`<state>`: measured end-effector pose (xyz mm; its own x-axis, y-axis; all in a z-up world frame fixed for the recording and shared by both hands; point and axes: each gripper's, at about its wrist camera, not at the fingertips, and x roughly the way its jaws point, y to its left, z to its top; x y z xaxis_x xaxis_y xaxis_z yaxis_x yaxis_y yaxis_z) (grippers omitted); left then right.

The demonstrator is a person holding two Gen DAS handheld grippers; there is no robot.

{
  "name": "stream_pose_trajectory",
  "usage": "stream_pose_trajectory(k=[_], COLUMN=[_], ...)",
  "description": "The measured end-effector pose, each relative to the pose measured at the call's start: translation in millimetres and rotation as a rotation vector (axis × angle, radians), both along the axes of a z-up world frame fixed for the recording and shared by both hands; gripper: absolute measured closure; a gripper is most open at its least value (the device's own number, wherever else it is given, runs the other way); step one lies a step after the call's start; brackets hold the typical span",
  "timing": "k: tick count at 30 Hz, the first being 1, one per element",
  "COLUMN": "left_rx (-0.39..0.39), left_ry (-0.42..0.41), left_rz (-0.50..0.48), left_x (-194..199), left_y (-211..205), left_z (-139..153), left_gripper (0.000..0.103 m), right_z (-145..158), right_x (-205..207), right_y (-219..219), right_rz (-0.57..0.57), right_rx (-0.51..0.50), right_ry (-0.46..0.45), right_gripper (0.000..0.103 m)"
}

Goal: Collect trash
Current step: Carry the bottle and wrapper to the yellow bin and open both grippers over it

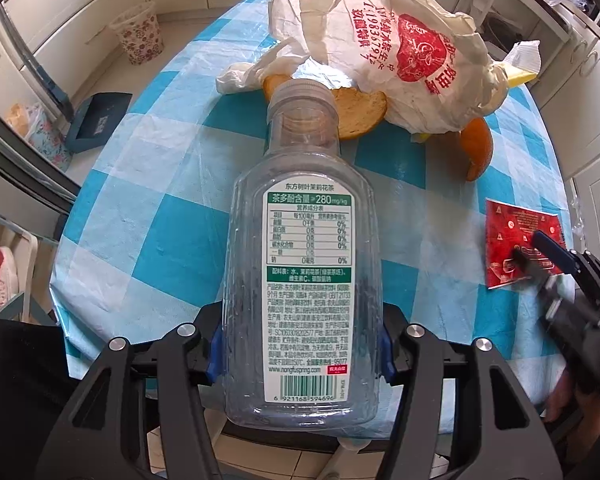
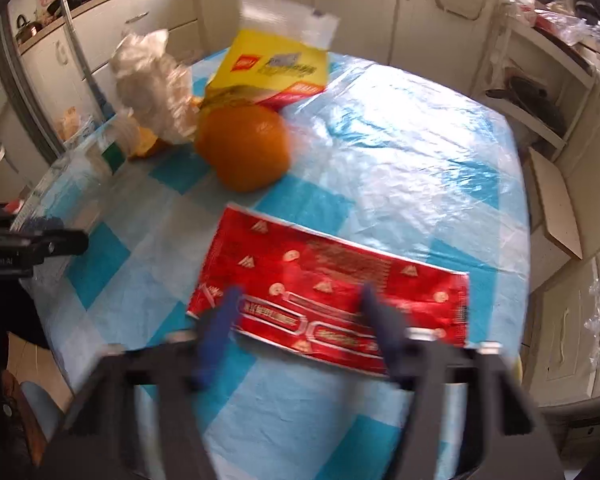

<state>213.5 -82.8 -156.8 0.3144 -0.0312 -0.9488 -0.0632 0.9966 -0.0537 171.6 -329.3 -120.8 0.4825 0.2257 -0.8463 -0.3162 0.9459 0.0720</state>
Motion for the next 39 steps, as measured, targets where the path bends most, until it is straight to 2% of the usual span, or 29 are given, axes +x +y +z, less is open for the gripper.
stream_pose_trajectory(k=[1, 4, 10, 18, 21, 24, 27, 32, 39], left_rx=[0.001, 0.002, -0.013, -0.044, -0.057, -0.066, -0.081, -0.119, -0.15], left_ry=[-0.001, -0.002, -0.005, -0.045, -0.076, -0.101, -0.118, -0.136, -0.154], left_rz=[-0.001, -0.008, -0.04, -0.148, -0.207, -0.273, -0.34, -0.437, -0.53], left_x=[-0.8, -4.5, -21.4, -49.0, -55.5, -60.1, -61.2, -60.9, -57.5], left_y=[-1.0, -1.7, -10.5, -35.0, -51.7, -71.1, -100.3, -150.6, -205.7], left_z=[0.3, 0.7, 3.4, 19.7, 30.9, 38.9, 43.6, 51.1, 56.7], left_gripper=[0.05, 0.05, 0.05, 0.051, 0.051, 0.051, 0.051, 0.051, 0.051], right_z=[0.6, -1.3, 18.9, 35.6, 39.8, 36.2, 19.5, -28.5, -71.7], right_x=[2.7, 3.2, -3.2, 0.5, 0.4, 0.4, -1.8, -8.7, 0.5], right_y=[-5.7, -15.1, -33.9, -73.8, -93.9, -124.9, -167.4, -226.8, -247.8], right_rz=[-0.013, -0.031, -0.063, -0.167, -0.227, -0.336, -0.467, -0.655, -0.727], right_rx=[0.017, 0.031, 0.102, 0.144, 0.15, 0.164, 0.166, 0.192, 0.258], right_ry=[0.008, 0.01, -0.025, -0.065, -0.073, -0.052, 0.002, 0.14, 0.253], right_gripper=[0.095, 0.1, 0.101, 0.101, 0.101, 0.101, 0.101, 0.101, 0.101])
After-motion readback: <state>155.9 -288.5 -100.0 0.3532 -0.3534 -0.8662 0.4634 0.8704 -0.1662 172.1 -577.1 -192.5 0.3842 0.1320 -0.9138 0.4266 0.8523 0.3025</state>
